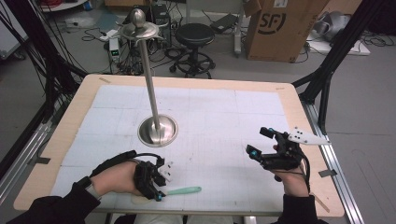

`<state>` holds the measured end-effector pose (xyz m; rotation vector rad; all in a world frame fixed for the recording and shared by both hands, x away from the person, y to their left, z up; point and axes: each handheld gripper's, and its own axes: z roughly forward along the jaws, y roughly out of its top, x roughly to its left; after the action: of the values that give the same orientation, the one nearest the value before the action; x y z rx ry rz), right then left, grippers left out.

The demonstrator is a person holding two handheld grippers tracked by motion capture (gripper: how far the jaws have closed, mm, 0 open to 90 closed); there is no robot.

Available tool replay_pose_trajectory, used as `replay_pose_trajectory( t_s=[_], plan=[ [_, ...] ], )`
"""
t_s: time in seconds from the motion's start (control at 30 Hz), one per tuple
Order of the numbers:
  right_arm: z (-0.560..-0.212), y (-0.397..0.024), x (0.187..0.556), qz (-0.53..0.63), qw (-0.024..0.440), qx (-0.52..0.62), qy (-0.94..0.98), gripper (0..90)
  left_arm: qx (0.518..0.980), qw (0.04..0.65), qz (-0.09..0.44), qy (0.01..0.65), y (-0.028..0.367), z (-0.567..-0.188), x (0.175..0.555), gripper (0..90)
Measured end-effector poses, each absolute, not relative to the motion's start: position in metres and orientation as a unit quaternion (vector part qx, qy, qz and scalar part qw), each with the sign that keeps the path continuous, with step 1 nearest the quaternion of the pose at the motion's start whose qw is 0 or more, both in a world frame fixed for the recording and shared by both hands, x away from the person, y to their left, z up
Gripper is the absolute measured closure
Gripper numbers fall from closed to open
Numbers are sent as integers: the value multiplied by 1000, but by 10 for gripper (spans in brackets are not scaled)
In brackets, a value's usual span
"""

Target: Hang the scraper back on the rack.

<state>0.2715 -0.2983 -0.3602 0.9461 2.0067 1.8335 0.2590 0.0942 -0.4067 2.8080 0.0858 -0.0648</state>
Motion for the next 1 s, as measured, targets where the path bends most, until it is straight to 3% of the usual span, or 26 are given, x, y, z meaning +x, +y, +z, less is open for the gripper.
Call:
replay_pose_trajectory(
  t_s=[0.6, 0.7, 1.0],
  plan=[
    [-363, -298, 273, 629, 131, 328, 692, 25, 995, 94, -2, 27, 73, -407, 252, 731],
    [-363, -298, 273, 629, 129, 328, 693, 25, 995, 92, -2, 29, 71, -407, 251, 791],
    [-364, -300, 273, 631, 130, 330, 691, 25, 989, 139, -13, 51, 85, -408, 255, 801]
  ],
)
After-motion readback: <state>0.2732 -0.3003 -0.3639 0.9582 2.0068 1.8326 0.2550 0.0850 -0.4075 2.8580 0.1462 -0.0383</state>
